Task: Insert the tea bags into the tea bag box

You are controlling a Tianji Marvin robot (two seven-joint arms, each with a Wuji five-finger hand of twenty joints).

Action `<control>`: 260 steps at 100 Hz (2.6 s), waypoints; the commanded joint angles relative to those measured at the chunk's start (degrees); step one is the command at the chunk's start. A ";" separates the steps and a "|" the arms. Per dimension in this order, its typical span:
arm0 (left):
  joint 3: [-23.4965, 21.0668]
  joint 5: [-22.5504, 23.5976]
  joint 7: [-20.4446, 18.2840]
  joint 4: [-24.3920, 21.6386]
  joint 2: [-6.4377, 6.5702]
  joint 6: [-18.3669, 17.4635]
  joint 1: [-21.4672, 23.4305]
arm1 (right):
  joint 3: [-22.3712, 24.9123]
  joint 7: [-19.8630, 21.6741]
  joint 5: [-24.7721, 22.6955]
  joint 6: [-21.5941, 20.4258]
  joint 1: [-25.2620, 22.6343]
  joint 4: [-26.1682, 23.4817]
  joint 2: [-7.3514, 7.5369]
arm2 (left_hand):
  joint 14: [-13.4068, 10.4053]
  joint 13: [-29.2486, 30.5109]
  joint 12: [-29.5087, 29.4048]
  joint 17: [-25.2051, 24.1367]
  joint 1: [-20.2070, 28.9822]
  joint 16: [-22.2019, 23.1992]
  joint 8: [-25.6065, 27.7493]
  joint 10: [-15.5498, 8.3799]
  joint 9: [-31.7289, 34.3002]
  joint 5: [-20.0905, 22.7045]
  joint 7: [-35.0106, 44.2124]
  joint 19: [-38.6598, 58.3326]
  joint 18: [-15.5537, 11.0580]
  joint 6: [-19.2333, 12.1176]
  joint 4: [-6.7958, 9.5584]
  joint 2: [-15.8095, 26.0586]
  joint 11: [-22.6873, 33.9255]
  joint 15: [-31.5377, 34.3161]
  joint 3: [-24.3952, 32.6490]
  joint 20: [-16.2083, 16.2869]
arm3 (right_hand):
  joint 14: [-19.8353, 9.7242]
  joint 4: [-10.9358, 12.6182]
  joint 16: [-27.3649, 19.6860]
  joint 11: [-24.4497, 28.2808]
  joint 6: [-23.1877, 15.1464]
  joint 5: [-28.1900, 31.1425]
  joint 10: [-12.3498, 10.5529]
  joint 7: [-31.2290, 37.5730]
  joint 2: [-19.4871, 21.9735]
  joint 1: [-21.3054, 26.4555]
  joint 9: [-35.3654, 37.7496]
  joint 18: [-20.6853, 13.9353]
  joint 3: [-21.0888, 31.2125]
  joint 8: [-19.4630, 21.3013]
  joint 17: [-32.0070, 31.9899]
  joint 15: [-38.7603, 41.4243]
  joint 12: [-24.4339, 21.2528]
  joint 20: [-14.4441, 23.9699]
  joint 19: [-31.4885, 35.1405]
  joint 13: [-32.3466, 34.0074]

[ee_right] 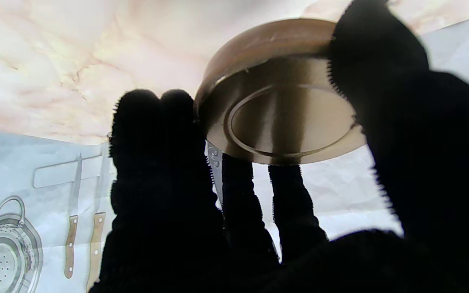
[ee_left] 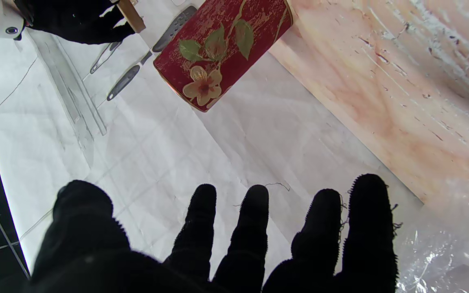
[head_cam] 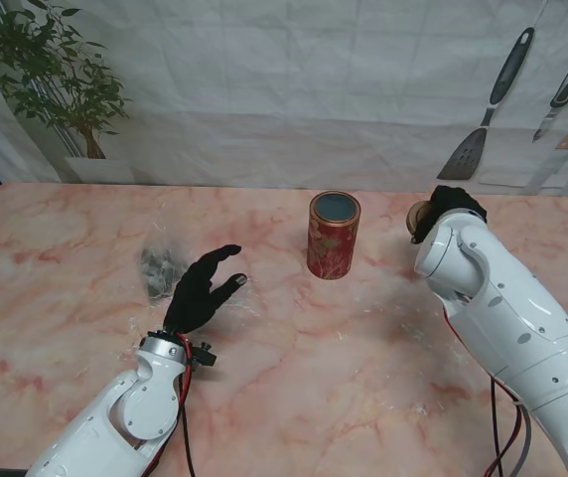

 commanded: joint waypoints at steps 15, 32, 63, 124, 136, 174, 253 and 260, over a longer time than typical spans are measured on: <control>-0.44 0.22 -1.10 -1.42 0.27 1.06 1.21 | -1.69 -0.98 1.42 -0.36 2.21 0.42 -1.27 | 0.19 0.46 0.06 0.37 -1.15 -0.09 -0.04 -0.60 0.26 1.05 -0.84 1.56 0.49 -1.19 1.43 -0.80 -0.72 -1.33 -0.94 0.85 | -9.21 10.06 0.94 8.83 0.25 13.30 -0.92 22.01 14.39 17.80 6.20 -1.82 31.69 3.42 -0.50 3.17 3.52 -0.04 2.27 3.22; -0.60 0.40 -1.37 -1.94 0.39 1.60 1.64 | -3.10 -2.26 2.30 -0.65 3.55 0.99 -1.85 | 0.09 0.47 0.08 0.43 -1.17 -0.08 -0.03 -0.68 0.24 0.99 -0.85 1.61 0.47 -1.32 1.43 -0.72 -0.71 -1.32 -0.93 0.87 | -9.31 10.02 0.99 8.77 0.29 13.40 -0.99 21.94 14.41 17.82 6.25 -1.84 31.65 3.39 -0.44 3.24 3.57 0.02 2.41 3.23; -0.69 0.49 -1.57 -2.37 0.46 2.00 2.00 | -5.21 -4.45 4.67 -1.16 5.51 1.96 -2.98 | 0.01 0.47 0.08 0.42 -1.14 -0.08 -0.03 -0.64 0.26 1.05 -0.86 1.57 0.40 -1.20 1.43 -0.77 -0.71 -1.31 -0.93 0.84 | -9.13 10.09 1.08 8.73 0.20 13.53 -0.96 21.91 14.75 17.73 6.37 -1.78 31.38 3.38 -0.43 3.38 3.65 0.13 2.49 3.31; -0.08 -0.59 -2.47 -0.91 0.38 1.55 0.29 | -10.39 -9.32 9.33 -2.49 10.12 5.71 -5.86 | -0.06 0.43 0.09 0.46 -1.04 -0.11 -0.01 -0.54 0.28 0.97 -0.86 1.62 0.40 -1.19 1.45 -0.83 -0.71 -1.36 -0.90 0.86 | -9.00 10.12 1.19 8.73 0.17 13.72 -1.00 21.81 15.03 17.68 6.59 -1.80 31.04 3.38 -0.47 3.60 3.77 0.25 2.70 3.40; -0.23 -0.61 -2.63 -1.11 0.42 1.77 0.35 | -10.89 -9.42 9.55 -2.30 10.67 5.66 -6.03 | -0.11 0.52 0.08 0.45 -1.10 -0.10 -0.02 -0.62 0.26 1.03 -0.87 1.60 0.30 -1.25 1.44 -0.81 -0.74 -1.32 -0.93 0.85 | -9.02 10.15 1.21 8.72 0.17 13.74 -0.99 21.75 15.19 17.60 6.61 -1.61 31.02 3.38 -0.45 3.62 3.78 0.27 2.71 3.38; -0.72 -0.53 -2.90 -1.45 0.53 1.87 0.70 | -13.08 -9.69 10.54 -2.28 12.17 5.22 -6.74 | -0.10 0.55 0.08 0.47 -1.17 -0.12 -0.05 -0.67 0.30 1.01 -0.97 1.57 0.40 -1.31 1.44 -0.81 -0.79 -1.37 -0.95 0.83 | -9.08 10.25 1.28 8.62 0.10 13.69 -1.06 21.68 15.62 17.52 6.55 -1.55 30.76 3.41 -0.58 3.65 3.83 0.38 2.69 3.30; -1.39 -0.67 -3.28 -1.78 0.64 1.82 1.26 | -16.58 -9.13 11.65 -2.83 13.50 4.91 -7.42 | -0.24 0.59 0.10 0.56 -1.23 -0.12 -0.08 -0.62 0.42 1.00 -1.11 1.62 0.23 -1.26 1.45 -0.80 -0.81 -1.39 -0.94 0.84 | -9.06 10.40 1.52 8.57 0.09 13.50 -1.04 21.37 16.24 17.41 6.56 -1.39 30.32 3.55 -0.60 3.86 3.97 0.58 2.76 3.17; -1.40 -0.68 -3.38 -1.75 0.66 1.79 1.25 | -16.92 -8.84 11.60 -2.81 13.73 4.90 -7.37 | -0.23 0.58 0.11 0.61 -1.27 -0.13 -0.08 -0.60 0.43 1.02 -1.11 1.66 0.14 -1.31 1.45 -0.75 -0.81 -1.41 -0.94 0.85 | -9.04 10.42 1.56 8.55 0.05 13.50 -1.04 21.35 16.22 17.42 6.50 -1.49 30.30 3.58 -0.69 3.92 3.98 0.59 2.74 3.14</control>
